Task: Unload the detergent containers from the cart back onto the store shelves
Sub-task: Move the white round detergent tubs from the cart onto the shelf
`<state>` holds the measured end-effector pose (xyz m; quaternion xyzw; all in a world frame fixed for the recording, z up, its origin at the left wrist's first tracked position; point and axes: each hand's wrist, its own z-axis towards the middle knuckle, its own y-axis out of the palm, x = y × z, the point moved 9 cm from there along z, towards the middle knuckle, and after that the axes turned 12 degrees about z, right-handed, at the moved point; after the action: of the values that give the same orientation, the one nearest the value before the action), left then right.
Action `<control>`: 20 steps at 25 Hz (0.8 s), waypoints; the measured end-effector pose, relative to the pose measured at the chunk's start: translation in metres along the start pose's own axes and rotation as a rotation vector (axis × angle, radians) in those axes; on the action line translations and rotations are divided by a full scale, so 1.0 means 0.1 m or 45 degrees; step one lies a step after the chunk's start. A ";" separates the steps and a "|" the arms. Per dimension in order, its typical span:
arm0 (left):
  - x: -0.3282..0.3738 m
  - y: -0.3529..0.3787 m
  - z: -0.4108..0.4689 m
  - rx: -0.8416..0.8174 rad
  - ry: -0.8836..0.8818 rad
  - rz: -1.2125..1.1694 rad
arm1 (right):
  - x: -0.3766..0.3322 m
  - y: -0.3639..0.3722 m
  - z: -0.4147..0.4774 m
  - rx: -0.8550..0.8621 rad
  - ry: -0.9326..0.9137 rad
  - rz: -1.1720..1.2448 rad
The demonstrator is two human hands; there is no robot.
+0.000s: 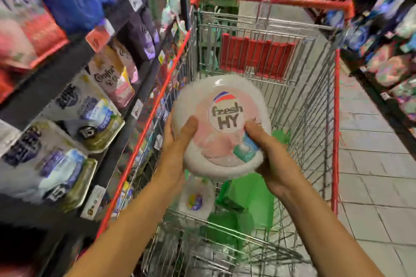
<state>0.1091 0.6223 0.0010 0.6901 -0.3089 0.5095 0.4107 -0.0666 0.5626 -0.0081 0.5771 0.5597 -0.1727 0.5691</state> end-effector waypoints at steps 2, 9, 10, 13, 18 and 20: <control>0.04 -0.10 -0.47 -0.002 -0.052 -0.032 | 0.05 0.11 -0.43 -0.053 -0.032 -0.059; 0.28 -0.62 -1.85 0.189 -0.066 -0.114 | 0.17 0.63 -1.46 -0.248 -0.107 -0.208; 0.33 -0.70 -2.00 0.210 -0.056 -0.137 | 0.20 0.72 -1.56 -0.314 -0.107 -0.193; 0.44 -1.01 -2.49 0.343 -0.026 -0.118 | 0.33 1.07 -1.81 -0.484 -0.056 -0.139; 0.49 -1.42 -3.16 0.599 -0.004 -0.149 | 0.69 1.56 -2.03 -0.699 0.095 -0.159; 0.52 -1.52 -3.38 0.710 0.022 -0.176 | 0.81 1.75 -2.10 -0.797 0.172 -0.179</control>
<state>0.1006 0.9919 0.0614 0.7914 -0.1057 0.5515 0.2415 0.0143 0.8252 0.0664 0.3443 0.6608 0.0075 0.6669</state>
